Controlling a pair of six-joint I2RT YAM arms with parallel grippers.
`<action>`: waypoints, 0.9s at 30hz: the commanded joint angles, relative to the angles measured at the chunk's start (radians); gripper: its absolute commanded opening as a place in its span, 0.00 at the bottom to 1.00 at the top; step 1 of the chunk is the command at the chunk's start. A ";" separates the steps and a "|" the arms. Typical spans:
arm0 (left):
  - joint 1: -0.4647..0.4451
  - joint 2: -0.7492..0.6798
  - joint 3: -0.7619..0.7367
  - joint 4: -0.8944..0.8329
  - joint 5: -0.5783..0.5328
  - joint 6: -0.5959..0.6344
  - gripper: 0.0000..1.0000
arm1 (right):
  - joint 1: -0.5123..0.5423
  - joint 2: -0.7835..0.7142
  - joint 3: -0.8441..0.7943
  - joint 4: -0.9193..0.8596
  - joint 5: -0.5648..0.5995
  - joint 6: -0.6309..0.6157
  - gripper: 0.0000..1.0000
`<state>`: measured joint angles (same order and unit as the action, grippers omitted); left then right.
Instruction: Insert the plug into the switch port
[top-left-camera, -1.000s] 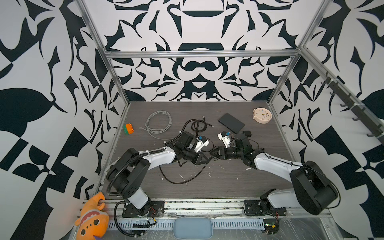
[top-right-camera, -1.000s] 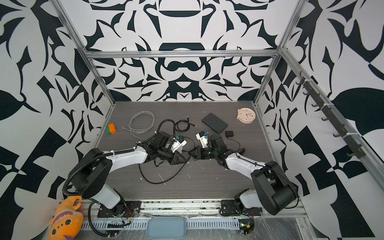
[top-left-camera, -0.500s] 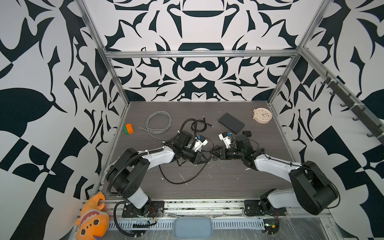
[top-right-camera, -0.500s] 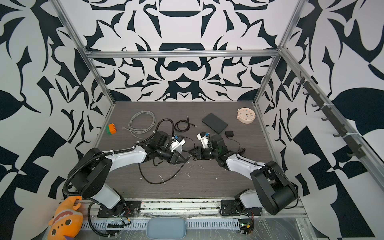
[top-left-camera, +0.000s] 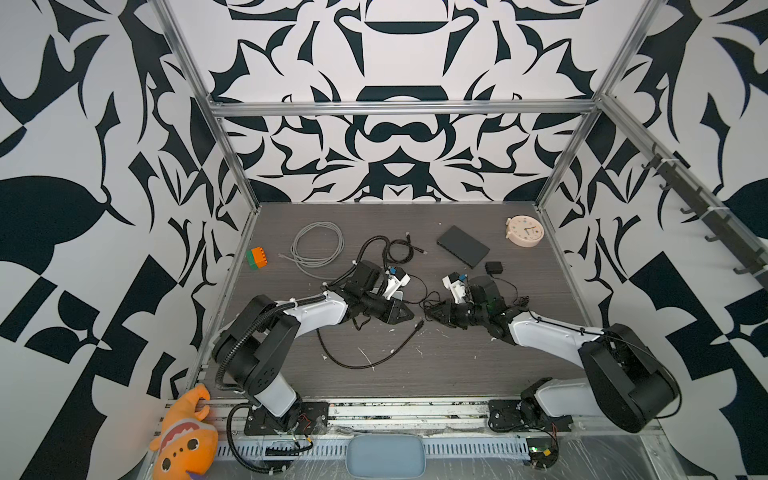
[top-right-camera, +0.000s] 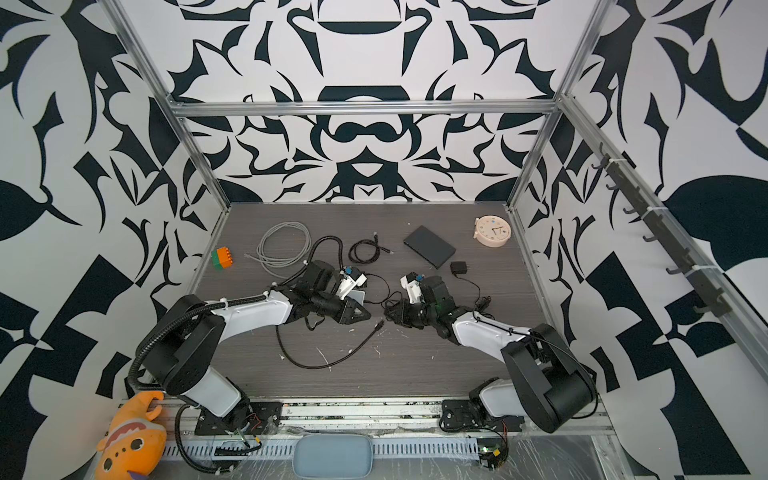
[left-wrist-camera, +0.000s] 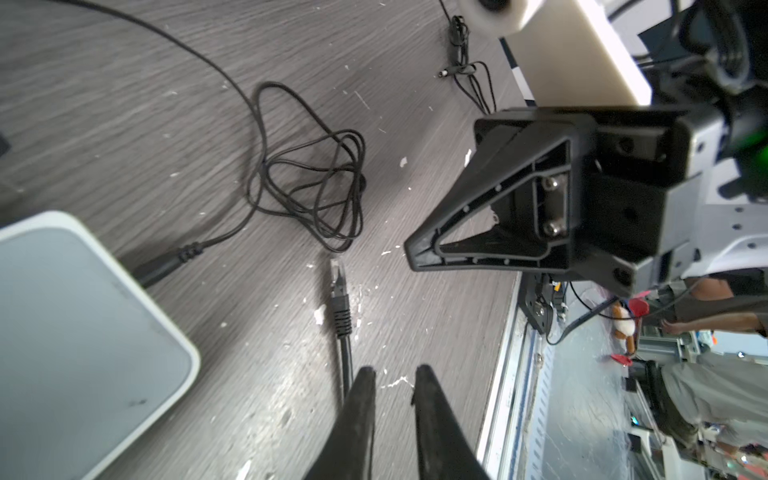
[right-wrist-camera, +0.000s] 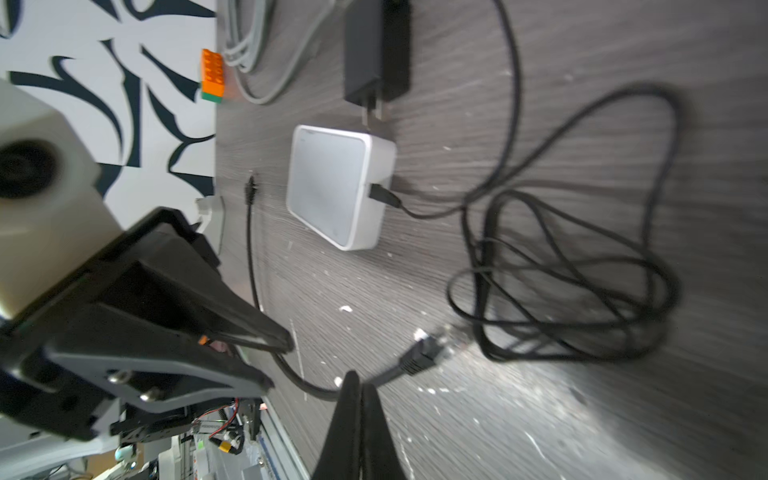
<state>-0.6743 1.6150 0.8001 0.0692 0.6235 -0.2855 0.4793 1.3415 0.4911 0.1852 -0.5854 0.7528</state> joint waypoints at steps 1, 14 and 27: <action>-0.050 -0.019 0.033 -0.078 -0.191 0.035 0.34 | -0.011 -0.055 0.044 -0.125 0.099 -0.045 0.09; -0.289 0.165 0.170 -0.244 -0.585 0.102 0.41 | -0.167 -0.071 0.069 -0.227 0.145 -0.091 0.15; -0.365 0.262 0.222 -0.316 -0.615 0.157 0.00 | -0.177 -0.130 0.059 -0.305 0.125 -0.191 0.18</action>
<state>-1.0435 1.8633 1.0740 -0.1719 -0.0196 -0.1429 0.3069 1.2331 0.5251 -0.0830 -0.4393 0.6327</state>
